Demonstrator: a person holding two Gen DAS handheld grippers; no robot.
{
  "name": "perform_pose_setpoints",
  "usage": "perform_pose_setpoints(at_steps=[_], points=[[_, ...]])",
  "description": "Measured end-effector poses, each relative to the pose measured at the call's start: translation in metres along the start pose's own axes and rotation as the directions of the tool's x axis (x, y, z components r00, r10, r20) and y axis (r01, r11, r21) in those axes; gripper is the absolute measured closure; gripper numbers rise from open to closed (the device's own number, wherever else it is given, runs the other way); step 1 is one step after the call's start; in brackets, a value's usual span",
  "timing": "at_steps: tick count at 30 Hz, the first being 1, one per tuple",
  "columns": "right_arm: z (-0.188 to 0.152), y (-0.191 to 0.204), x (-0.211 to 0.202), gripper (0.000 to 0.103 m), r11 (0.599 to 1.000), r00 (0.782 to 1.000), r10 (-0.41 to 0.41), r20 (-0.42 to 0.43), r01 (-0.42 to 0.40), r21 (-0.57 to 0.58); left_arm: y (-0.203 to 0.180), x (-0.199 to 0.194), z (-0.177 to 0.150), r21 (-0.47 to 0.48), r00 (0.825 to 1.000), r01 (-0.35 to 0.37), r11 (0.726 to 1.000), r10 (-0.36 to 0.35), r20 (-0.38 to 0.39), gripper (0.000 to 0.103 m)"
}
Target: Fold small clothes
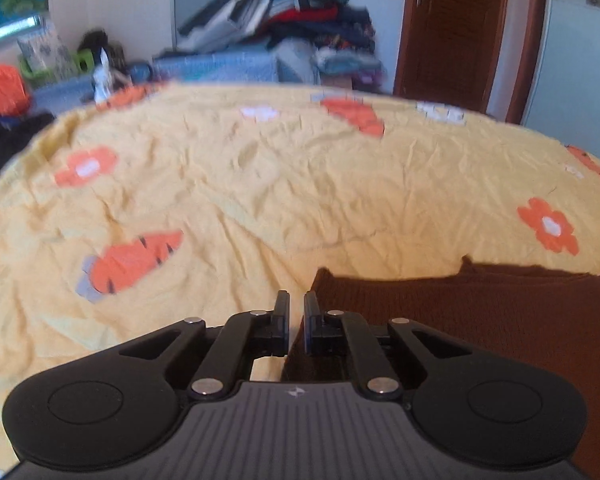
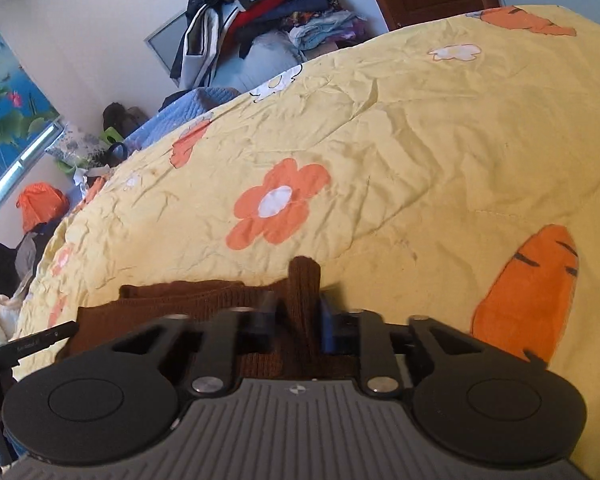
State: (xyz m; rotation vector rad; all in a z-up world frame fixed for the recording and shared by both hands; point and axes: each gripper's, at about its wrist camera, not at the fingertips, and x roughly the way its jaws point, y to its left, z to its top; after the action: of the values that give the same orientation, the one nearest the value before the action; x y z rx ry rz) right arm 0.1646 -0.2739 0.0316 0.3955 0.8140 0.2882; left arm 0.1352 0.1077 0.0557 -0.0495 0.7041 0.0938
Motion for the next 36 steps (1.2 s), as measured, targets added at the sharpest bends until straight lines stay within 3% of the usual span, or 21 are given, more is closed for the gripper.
perform_pose_setpoints(at_steps=[1,3,4,5,7,9,11,12,15,18,20,23,25,26,27,31,33,36], points=[[-0.002,0.007,-0.012,0.037,0.999,0.999,-0.025,0.048,0.026,-0.031,-0.004,-0.012,0.0,0.005,0.999,0.022,1.0,-0.022,0.038,0.089],[-0.005,0.025,-0.032,0.034,0.997,0.992,-0.023,0.124,0.033,-0.076,-0.018,-0.023,-0.001,0.023,0.994,0.084,0.996,-0.086,0.068,0.064],[-0.007,0.034,-0.036,0.031,0.996,0.992,0.011,0.126,0.0,-0.086,-0.028,-0.023,-0.002,0.036,0.992,0.105,0.994,-0.107,0.065,0.04],[-0.01,0.043,-0.033,0.024,0.994,0.993,0.041,0.109,-0.03,-0.102,-0.039,-0.02,-0.004,0.052,0.99,0.121,0.991,-0.124,0.06,0.031],[-0.02,0.06,-0.016,0.02,0.986,0.998,0.037,0.06,-0.026,-0.167,-0.062,-0.003,-0.009,0.092,0.989,0.144,0.985,-0.146,0.014,0.031],[-0.033,0.064,0.007,0.02,0.977,1.0,-0.028,-0.012,0.025,-0.214,-0.069,0.023,-0.016,0.083,0.988,0.139,0.987,-0.132,-0.081,0.031],[-0.05,0.059,0.013,0.012,0.945,0.997,-0.042,0.059,0.059,-0.323,-0.069,0.03,-0.031,0.137,0.993,0.115,0.984,-0.114,-0.014,0.023],[-0.052,0.054,0.015,0.009,0.939,0.996,-0.08,0.046,0.091,-0.331,-0.066,0.03,-0.029,0.116,0.992,0.129,0.985,-0.127,-0.019,0.023],[-0.043,0.039,0.005,0.011,0.957,0.996,-0.068,0.056,0.081,-0.279,-0.065,0.033,-0.028,0.112,0.992,0.128,0.986,-0.125,-0.027,0.019],[-0.043,0.043,-0.005,0.019,0.949,0.99,-0.127,0.06,0.139,-0.284,-0.066,0.032,-0.029,0.11,0.993,0.12,0.987,-0.118,-0.024,0.018],[-0.049,0.057,-0.021,0.017,0.942,0.983,-0.168,0.073,0.182,-0.282,-0.067,0.031,-0.03,0.108,0.993,0.117,0.987,-0.115,-0.021,0.018],[-0.076,0.077,-0.043,0.0,0.93,0.996,-0.065,0.059,0.082,-0.358,-0.067,0.031,-0.03,0.108,0.993,0.118,0.987,-0.116,-0.022,0.017],[-0.104,0.078,-0.03,0.001,0.878,0.99,-0.141,-0.001,0.125,-0.461,-0.067,0.03,-0.03,0.104,0.993,0.117,0.988,-0.115,-0.022,0.015],[-0.114,0.074,-0.037,0.001,0.866,0.994,-0.099,0.055,0.113,-0.487,-0.067,0.03,-0.03,0.102,0.993,0.115,0.988,-0.113,-0.022,0.015],[-0.108,0.069,-0.04,0.001,0.889,0.996,-0.086,0.028,0.089,-0.449,-0.067,0.029,-0.03,0.103,0.994,0.11,0.989,-0.108,-0.021,0.015],[-0.104,0.083,-0.047,0.002,0.867,0.986,-0.168,0.016,0.155,-0.474,-0.07,-0.009,-0.038,0.099,1.0,0.023,0.995,-0.024,0.01,0.016],[-0.104,0.096,-0.063,0.002,0.868,0.983,-0.18,0.022,0.17,-0.466,-0.071,-0.041,-0.051,0.085,0.994,0.105,0.991,-0.107,0.024,0.015],[-0.118,0.11,-0.083,0.0,0.872,0.995,-0.089,0.045,0.1,-0.48,-0.082,-0.066,-0.077,0.117,0.978,0.209,0.971,-0.207,-0.03,0.015]])
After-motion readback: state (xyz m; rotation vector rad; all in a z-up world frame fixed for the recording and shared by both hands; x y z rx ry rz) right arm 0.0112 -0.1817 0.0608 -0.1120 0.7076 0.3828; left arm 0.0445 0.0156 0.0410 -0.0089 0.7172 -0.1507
